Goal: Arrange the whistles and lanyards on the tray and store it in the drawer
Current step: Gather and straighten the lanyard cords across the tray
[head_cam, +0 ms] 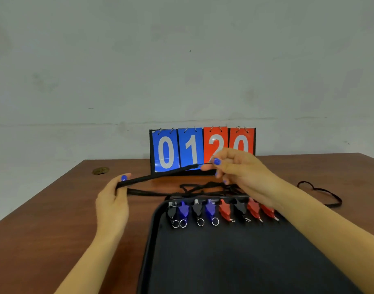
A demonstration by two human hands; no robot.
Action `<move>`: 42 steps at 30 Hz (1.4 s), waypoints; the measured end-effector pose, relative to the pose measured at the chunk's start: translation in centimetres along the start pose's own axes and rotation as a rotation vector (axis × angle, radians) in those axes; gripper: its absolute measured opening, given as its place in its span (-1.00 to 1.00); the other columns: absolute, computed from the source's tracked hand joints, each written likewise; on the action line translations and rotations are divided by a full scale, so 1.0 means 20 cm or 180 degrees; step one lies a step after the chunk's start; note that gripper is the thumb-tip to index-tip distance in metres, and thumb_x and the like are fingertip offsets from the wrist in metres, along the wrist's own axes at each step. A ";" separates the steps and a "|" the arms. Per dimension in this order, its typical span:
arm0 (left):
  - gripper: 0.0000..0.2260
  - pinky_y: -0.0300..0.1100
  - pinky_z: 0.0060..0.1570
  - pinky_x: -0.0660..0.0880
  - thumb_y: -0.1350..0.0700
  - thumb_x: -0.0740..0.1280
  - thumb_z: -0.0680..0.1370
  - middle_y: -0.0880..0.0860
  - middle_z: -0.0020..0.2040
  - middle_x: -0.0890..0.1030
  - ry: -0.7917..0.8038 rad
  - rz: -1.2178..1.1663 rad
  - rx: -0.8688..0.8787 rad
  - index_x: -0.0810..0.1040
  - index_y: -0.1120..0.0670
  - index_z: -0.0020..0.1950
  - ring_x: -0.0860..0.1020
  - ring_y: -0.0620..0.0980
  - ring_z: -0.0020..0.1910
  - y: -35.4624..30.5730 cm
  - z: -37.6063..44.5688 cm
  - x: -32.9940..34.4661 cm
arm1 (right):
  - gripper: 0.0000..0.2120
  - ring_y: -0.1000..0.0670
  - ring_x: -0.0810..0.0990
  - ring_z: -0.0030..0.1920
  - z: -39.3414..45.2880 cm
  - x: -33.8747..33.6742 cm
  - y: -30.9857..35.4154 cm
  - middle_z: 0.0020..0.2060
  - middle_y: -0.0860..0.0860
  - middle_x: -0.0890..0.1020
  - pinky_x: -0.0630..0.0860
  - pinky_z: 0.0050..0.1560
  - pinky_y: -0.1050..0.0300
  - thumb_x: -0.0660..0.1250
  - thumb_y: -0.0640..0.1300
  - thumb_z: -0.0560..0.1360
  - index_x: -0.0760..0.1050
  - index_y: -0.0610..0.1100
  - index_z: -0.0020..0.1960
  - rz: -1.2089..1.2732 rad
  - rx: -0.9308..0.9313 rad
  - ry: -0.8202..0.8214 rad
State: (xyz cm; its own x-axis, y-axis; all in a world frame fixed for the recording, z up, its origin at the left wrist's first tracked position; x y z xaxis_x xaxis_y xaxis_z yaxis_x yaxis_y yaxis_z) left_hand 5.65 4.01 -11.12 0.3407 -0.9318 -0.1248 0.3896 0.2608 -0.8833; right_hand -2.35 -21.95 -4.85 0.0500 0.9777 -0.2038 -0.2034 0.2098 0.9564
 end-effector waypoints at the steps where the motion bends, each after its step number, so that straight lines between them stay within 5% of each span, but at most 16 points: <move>1: -0.71 -0.30 -0.16 0.46 0.26 0.13 0.59 -0.02 0.00 0.58 -0.0019 0.0051 0.0007 0.54 0.07 0.22 0.48 -0.10 -0.23 0.00 0.01 -0.01 | -0.91 0.10 0.50 -0.32 -0.02 -0.07 -0.04 -0.15 -0.03 0.71 0.43 -0.29 0.24 0.25 -0.25 0.51 0.51 -0.12 -0.10 0.0180 0.0107 -0.0114; 5: -0.70 -0.17 0.23 0.24 0.27 0.07 0.61 -0.07 0.14 0.49 0.0069 0.0151 -0.0024 0.52 0.09 0.21 0.39 -0.01 0.27 0.02 0.02 0.00 | -0.90 0.07 0.51 -0.34 -0.14 -0.37 -0.18 -0.13 -0.04 0.71 0.47 -0.35 0.25 0.32 -0.14 0.42 0.53 -0.13 -0.10 0.0610 0.0338 -0.0518; 9: -0.69 -0.11 0.26 0.23 0.26 0.04 0.61 -0.09 0.11 0.48 0.0114 0.0337 -0.0006 0.51 0.09 0.21 0.37 -0.03 0.28 0.05 0.03 0.01 | -0.39 0.12 0.56 -0.41 -0.24 -0.61 -0.31 -0.09 -0.07 0.71 0.50 -0.44 0.28 0.61 0.15 -0.07 0.54 -0.09 -0.14 0.0762 0.0391 -0.0882; 16: -0.69 0.06 0.26 0.33 0.18 0.05 0.63 0.16 0.30 0.45 0.0129 0.0942 -0.0308 0.44 0.09 0.31 0.41 0.13 0.25 0.15 0.04 0.00 | -0.22 0.12 0.55 -0.45 -0.30 -0.72 -0.52 -0.15 -0.07 0.71 0.49 -0.51 0.27 0.64 0.19 -0.29 0.56 -0.12 -0.16 0.0953 0.0630 -0.0931; 19: -0.71 -0.04 0.05 0.41 0.17 0.10 0.62 0.18 0.21 0.51 -0.0052 0.0519 -0.0772 0.49 0.06 0.28 0.52 0.11 0.01 0.21 0.05 -0.03 | -0.35 0.10 0.55 -0.47 -0.29 -0.69 -0.51 -0.22 -0.06 0.71 0.48 -0.52 0.26 0.64 0.13 -0.14 0.55 -0.13 -0.16 0.0893 0.0617 -0.0871; 22: -0.76 -0.17 -0.22 0.46 0.24 0.17 0.60 0.12 -0.06 0.55 -0.0129 -0.0427 -0.1339 0.54 0.10 0.20 0.49 0.01 -0.27 0.27 0.04 -0.03 | -0.87 0.11 0.54 -0.49 -0.29 -0.68 -0.50 -0.30 -0.01 0.71 0.47 -0.48 0.23 0.36 -0.11 0.37 0.49 -0.13 -0.12 0.1098 0.0631 -0.0863; 27: -0.81 -0.09 0.01 0.49 0.34 0.24 0.54 0.17 0.07 0.56 0.0007 -0.0860 -0.1507 0.56 0.18 0.08 0.57 0.04 -0.02 0.28 0.02 0.00 | -0.88 0.10 0.63 -0.43 -0.29 -0.75 -0.56 -0.33 0.02 0.71 0.57 -0.43 0.25 0.20 -0.22 0.54 0.45 -0.12 -0.15 0.1600 0.0648 -0.1347; 28: -0.83 -0.06 0.05 0.49 0.32 0.26 0.53 0.16 0.07 0.57 0.0008 -0.0696 -0.1414 0.58 0.14 0.03 0.57 0.07 0.02 0.28 0.03 0.00 | -0.95 0.10 0.65 -0.41 -0.30 -0.76 -0.56 -0.33 0.01 0.71 0.57 -0.43 0.27 0.30 -0.20 0.49 0.45 -0.12 -0.15 0.1747 0.0571 -0.1397; 30: -0.86 0.03 0.13 0.47 0.25 0.31 0.51 0.13 0.09 0.59 0.0133 0.0077 -0.0996 0.60 0.04 -0.06 0.54 0.12 0.09 0.25 0.03 0.00 | -0.53 0.07 0.68 -0.35 -0.30 -0.80 -0.52 -0.30 -0.01 0.72 0.58 -0.41 0.26 0.63 -0.06 0.06 0.47 -0.11 -0.15 0.2025 0.0334 -0.1399; 32: -0.90 -0.03 0.12 0.43 0.21 0.35 0.48 0.07 0.08 0.58 0.0348 0.0722 -0.0562 0.60 0.05 -0.06 0.51 0.07 0.08 0.19 0.02 0.03 | -0.20 0.06 0.69 -0.32 -0.32 -0.86 -0.52 -0.30 -0.01 0.72 0.58 -0.39 0.25 0.67 0.00 -0.34 0.48 -0.09 -0.15 0.2109 0.0185 -0.1574; 34: -0.95 -0.12 0.07 0.36 0.21 0.39 0.45 0.05 0.03 0.57 0.0465 0.0964 -0.0212 0.59 0.10 -0.11 0.47 0.00 0.02 0.15 0.01 0.06 | -0.18 0.07 0.69 -0.33 -0.34 -0.92 -0.52 -0.30 0.00 0.71 0.58 -0.37 0.25 0.66 0.00 -0.41 0.50 -0.08 -0.18 0.2179 0.0060 -0.1670; 36: -0.95 -0.13 0.04 0.34 0.21 0.42 0.42 0.06 0.01 0.57 0.0494 0.1165 -0.0003 0.56 0.14 -0.19 0.46 0.00 0.01 0.11 0.00 0.07 | -0.39 0.07 0.68 -0.35 -0.37 -0.93 -0.52 -0.31 0.00 0.71 0.58 -0.38 0.25 0.67 -0.04 -0.30 0.58 -0.07 -0.28 0.2176 0.0055 -0.1770; 39: -0.85 -0.11 -0.03 0.35 0.11 0.46 0.40 0.09 0.03 0.56 0.0675 0.1614 0.0031 0.55 0.15 -0.22 0.49 0.10 0.05 0.12 0.00 0.09 | -0.93 0.11 0.65 -0.41 -0.40 -0.91 -0.48 -0.38 0.03 0.69 0.57 -0.42 0.29 0.42 -0.15 0.36 0.54 -0.09 -0.26 0.2211 0.0114 -0.1807; 42: -0.73 -0.14 -0.24 0.37 -0.03 0.45 0.40 0.05 -0.10 0.52 0.0913 0.1952 0.0021 0.51 0.15 -0.22 0.48 0.06 -0.15 0.14 -0.01 0.11 | -0.80 0.14 0.64 -0.43 -0.41 -0.94 -0.49 -0.42 0.06 0.68 0.58 -0.38 0.30 0.14 -0.19 0.58 0.44 -0.09 -0.19 0.2140 0.0185 -0.1986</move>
State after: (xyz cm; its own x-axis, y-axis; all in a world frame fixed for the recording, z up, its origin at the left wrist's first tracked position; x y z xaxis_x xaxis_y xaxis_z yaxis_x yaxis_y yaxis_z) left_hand 7.38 2.61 -13.89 0.2615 -0.6447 -0.7183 0.2039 0.7643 -0.6117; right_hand -9.35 -42.30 -12.13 0.4612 0.7094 0.5329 -0.3320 -0.4190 0.8451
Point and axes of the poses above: each hand's wrist, its own z-axis towards the middle knuckle, its own x-axis out of the palm, y = z × x, the point moved 8 cm from there along z, towards the middle knuckle
